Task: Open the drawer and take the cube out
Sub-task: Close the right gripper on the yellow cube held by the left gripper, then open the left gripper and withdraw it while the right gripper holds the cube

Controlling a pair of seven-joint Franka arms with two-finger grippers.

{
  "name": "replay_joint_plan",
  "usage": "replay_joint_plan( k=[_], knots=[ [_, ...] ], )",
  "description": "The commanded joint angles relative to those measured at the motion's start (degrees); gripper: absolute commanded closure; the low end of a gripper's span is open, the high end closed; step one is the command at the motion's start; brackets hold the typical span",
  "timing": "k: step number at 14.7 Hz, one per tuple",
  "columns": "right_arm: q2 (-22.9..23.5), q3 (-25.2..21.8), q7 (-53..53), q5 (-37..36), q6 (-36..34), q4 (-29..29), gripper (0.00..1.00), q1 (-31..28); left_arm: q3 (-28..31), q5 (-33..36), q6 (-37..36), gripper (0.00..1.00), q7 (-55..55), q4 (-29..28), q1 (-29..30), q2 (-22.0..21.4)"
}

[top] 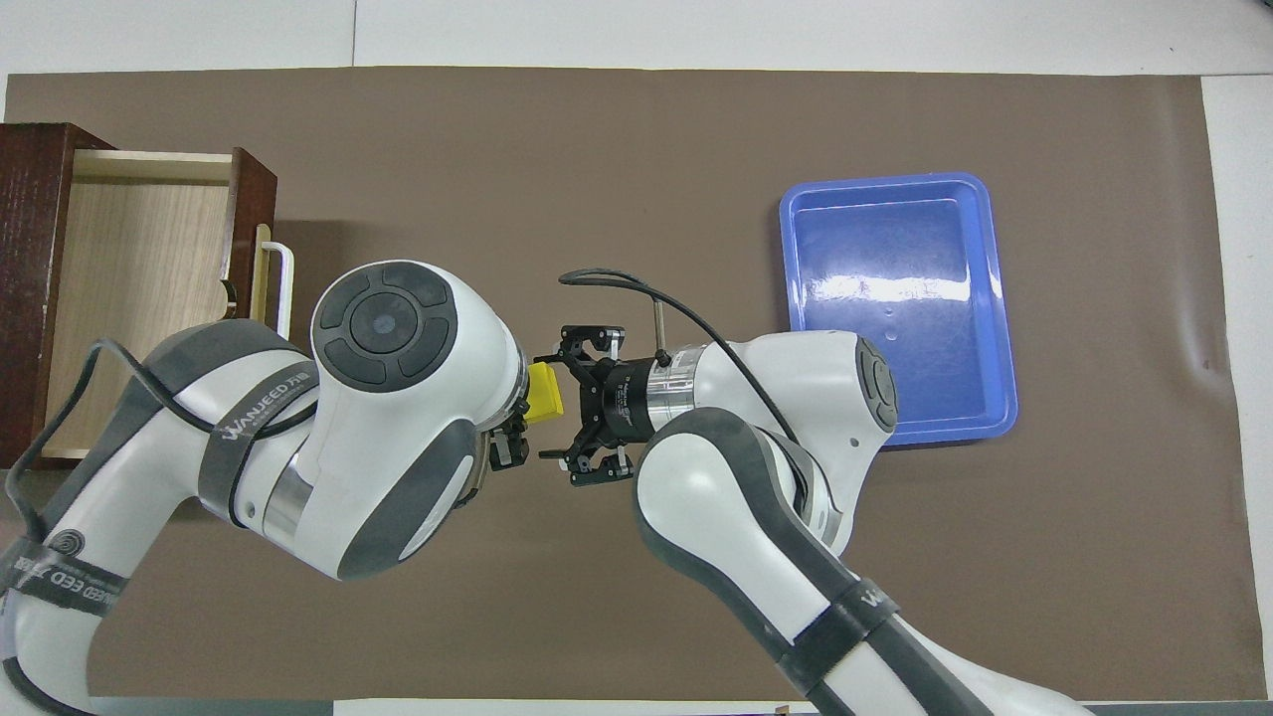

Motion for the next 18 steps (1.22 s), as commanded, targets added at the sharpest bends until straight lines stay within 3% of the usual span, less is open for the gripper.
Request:
replay_joint_plan(
  k=[1,2,4,6,7,14,16,17,18],
  knots=[
    [-1.3,0.1,-1.8,2.0,0.9,-1.7,0.00,1.0,0.8,1.1,1.2,0.92,0.3,-1.4,-1.2,-1.3],
    [-1.3,0.1,-1.8,1.9,0.8,-1.7,0.09,1.3,0.8,1.1,1.2,0.92,0.4,-1.4,-1.2,-1.2],
    [-1.5,0.0,-1.9,1.9,0.5,-2.3,0.47,1.3,0.8,1.1,1.2,0.92,0.4,-1.5,-1.2,-1.3],
    [-1.5,0.0,-1.9,2.0,0.5,-2.4,0.78,1.3,0.8,1.1,1.2,0.92,0.4,-1.6,-1.2,-1.3],
    [-1.5,0.0,-1.8,2.0,0.7,-2.4,1.00,1.4,0.8,1.1,1.2,0.92,0.4,-1.6,-1.2,-1.3],
    [-1.1,0.0,-1.6,1.8,1.0,-1.5,1.00,1.2,0.8,1.1,1.3,0.87,0.6,-1.9,-1.2,-1.4],
    [-1.0,0.0,-1.6,1.8,0.9,-1.2,1.00,1.1,0.8,1.1,1.3,0.71,0.7,-1.9,-1.2,-1.4],
    [-1.0,0.0,-1.6,1.8,0.9,-1.0,1.00,1.0,0.8,1.1,1.3,0.47,0.9,-1.7,-1.1,-1.3],
    [-0.9,0.0,-1.6,1.8,0.8,-0.8,1.00,0.9,0.9,1.1,1.3,0.00,1.1,-1.3,-0.9,-1.3]
  ],
)
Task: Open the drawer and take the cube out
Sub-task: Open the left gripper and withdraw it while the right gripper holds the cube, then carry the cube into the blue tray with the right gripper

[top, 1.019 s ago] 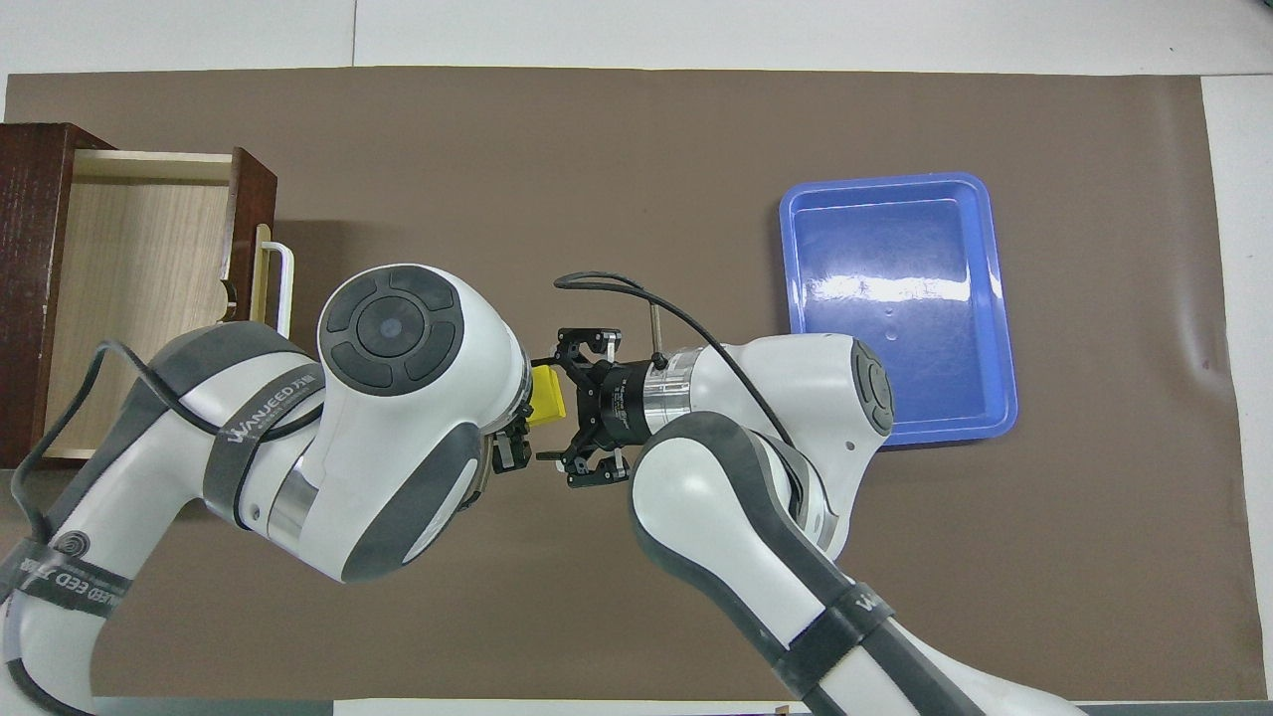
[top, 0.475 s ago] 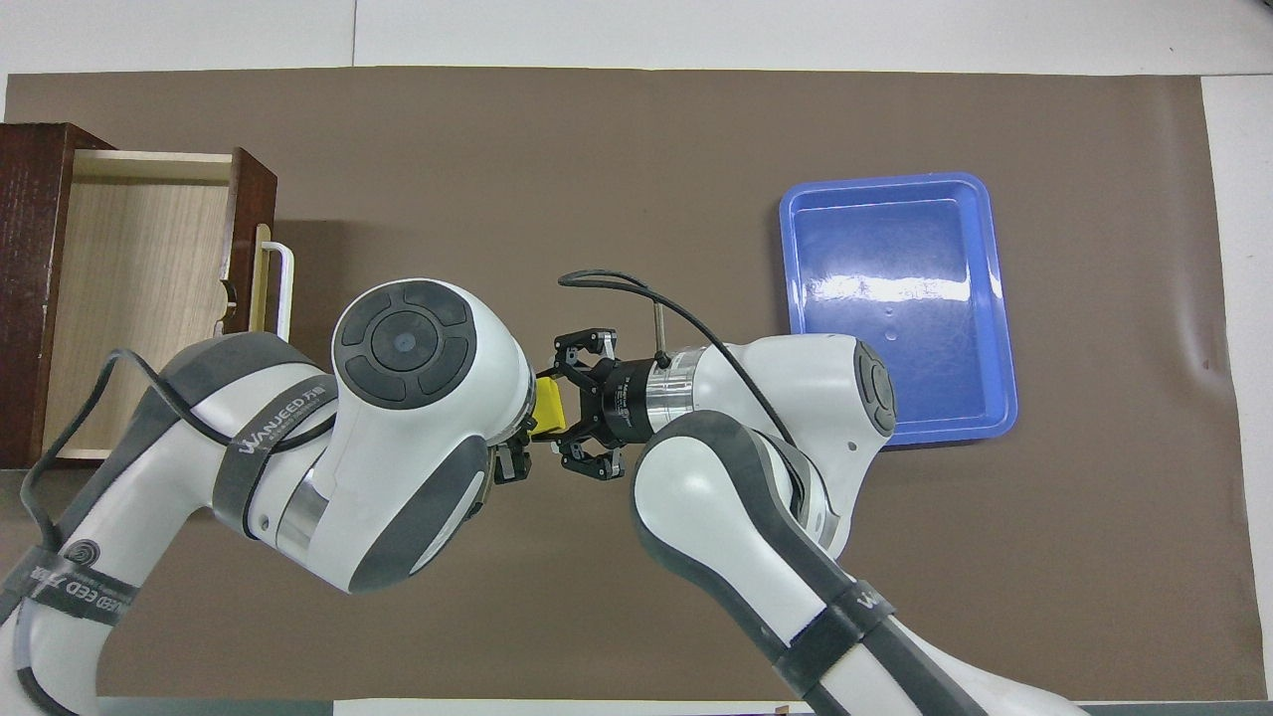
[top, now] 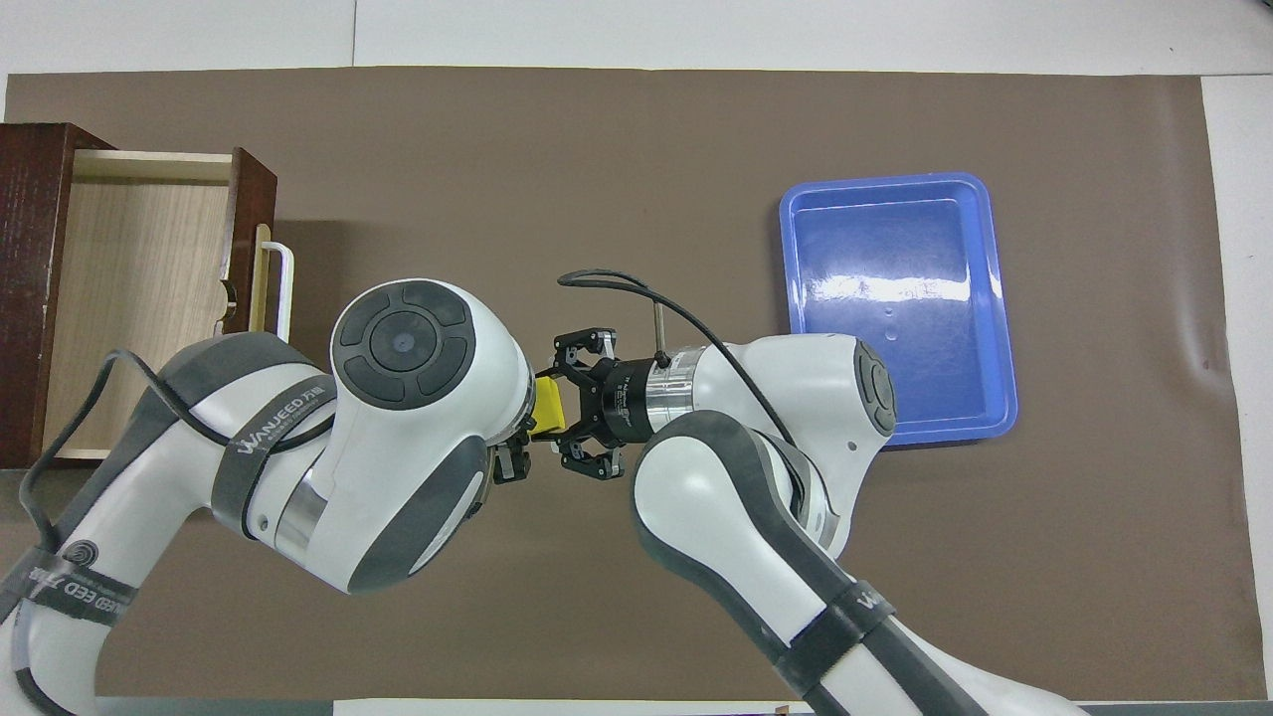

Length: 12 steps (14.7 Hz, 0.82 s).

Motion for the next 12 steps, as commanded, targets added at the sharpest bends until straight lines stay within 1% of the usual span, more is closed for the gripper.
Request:
replay_joint_plan(
  k=[1,3,5,7,9,11,12],
  knots=[
    [-0.8,0.3,-1.5,1.8,-0.1,-0.5,1.00,0.3,1.2,0.8,1.5,0.00,0.3,0.1,-0.4,-0.8],
    [-0.8,0.3,-1.5,1.7,-0.3,-0.2,1.00,0.3,1.6,0.8,1.5,0.00,0.5,0.8,0.6,-1.2],
    [-0.7,0.3,-1.5,1.7,-0.4,0.0,1.00,0.1,1.9,0.8,1.4,0.00,3.4,1.5,3.9,-1.3],
    [-0.5,0.1,-1.2,1.7,-0.5,0.8,1.00,-0.2,1.9,0.8,1.4,0.00,9.6,-0.1,7.4,-2.0],
    [-0.2,0.1,-0.5,1.7,-1.0,1.7,1.00,-2.1,1.9,0.9,2.0,0.00,18.4,-1.7,11.7,-2.1],
    [0.5,0.0,0.5,0.6,-2.6,2.8,1.00,-5.7,1.9,0.9,3.5,0.00,26.4,-2.9,16.0,-1.7],
    [0.4,0.0,0.4,-0.7,-5.4,3.0,1.00,-8.0,1.9,1.0,5.1,0.00,29.8,-3.4,17.9,-1.4]
  ],
)
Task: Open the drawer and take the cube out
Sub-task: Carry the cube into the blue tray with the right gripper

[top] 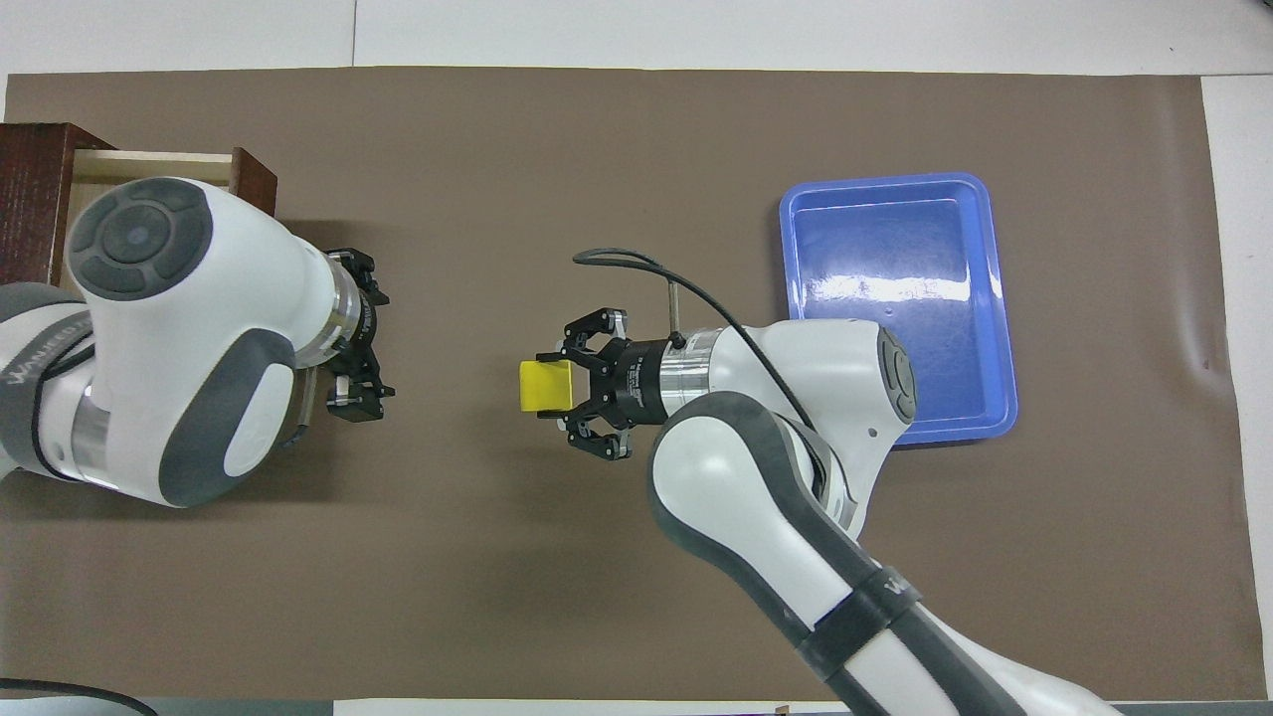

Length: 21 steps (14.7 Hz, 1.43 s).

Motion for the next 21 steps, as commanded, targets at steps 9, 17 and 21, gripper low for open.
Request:
replay_joint_plan(
  k=[9,17,21],
  knots=[
    [1.0,0.1,-10.4,-19.3,-29.2,5.1,1.00,-27.7,-0.5,7.9,14.4,0.00,24.6,-4.6,17.0,2.0],
    [6.8,-0.1,-30.2,-32.8,-30.8,2.6,1.00,-39.9,-0.5,8.7,15.0,0.00,37.0,-4.5,26.3,2.0],
    [9.6,-0.1,-30.3,-32.8,-24.3,2.5,1.00,-40.1,-0.6,8.7,14.8,0.00,37.2,-4.4,27.8,2.0]
  ],
)
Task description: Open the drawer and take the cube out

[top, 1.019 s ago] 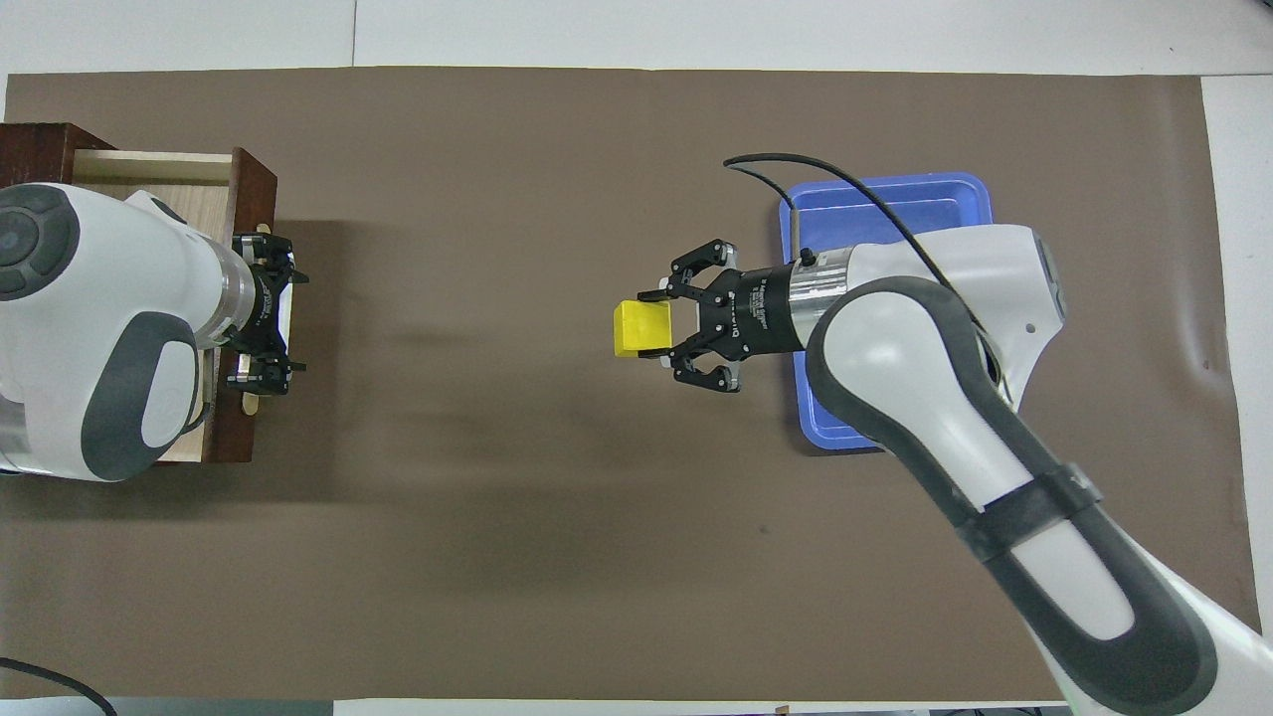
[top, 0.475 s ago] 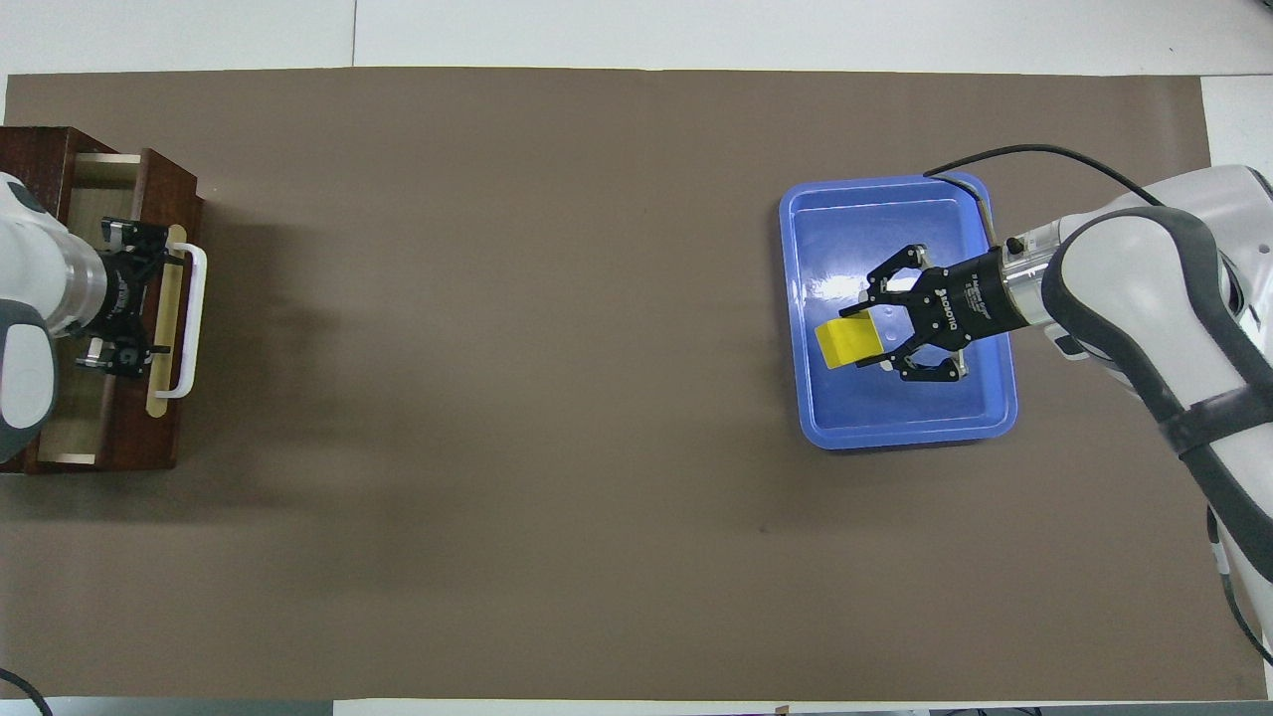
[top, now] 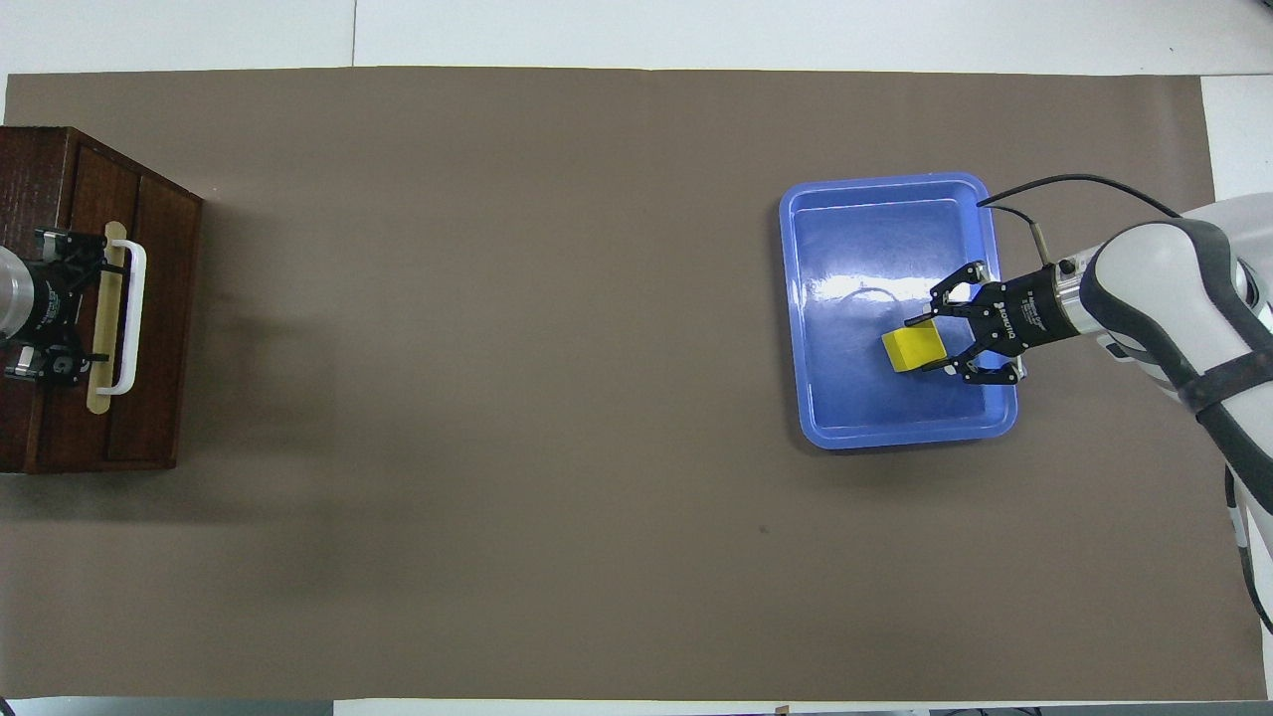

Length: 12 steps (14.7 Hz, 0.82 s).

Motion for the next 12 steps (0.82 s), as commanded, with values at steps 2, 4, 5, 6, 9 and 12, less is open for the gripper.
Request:
replay_joint_plan(
  k=[2,4,5,6,9,12],
  knots=[
    [2.6,0.9,4.4,0.6,4.1,2.5,1.00,-0.2,-0.7,1.0,-3.6,0.00,1.2,0.6,1.0,-0.8],
    [2.9,0.9,8.2,1.4,6.2,3.1,1.00,0.5,-1.4,0.4,-7.6,0.00,3.1,0.7,0.6,-2.7],
    [3.0,1.0,9.8,2.8,7.7,3.3,1.00,0.7,-1.7,0.1,-8.6,0.00,5.6,1.3,-1.2,-3.5],
    [3.2,1.0,11.1,4.9,9.0,3.8,1.00,0.9,-1.6,-0.6,-11.3,0.00,6.3,3.0,-2.5,-4.4],
    [3.4,1.0,12.9,8.7,12.0,3.8,1.00,2.8,-1.5,-3.1,-21.3,0.00,15.9,9.1,-6.8,-4.0],
    [3.4,1.0,13.4,8.6,12.1,3.8,1.00,3.0,-1.9,-3.3,-29.5,0.00,33.1,12.0,-10.2,-4.7]
  ],
)
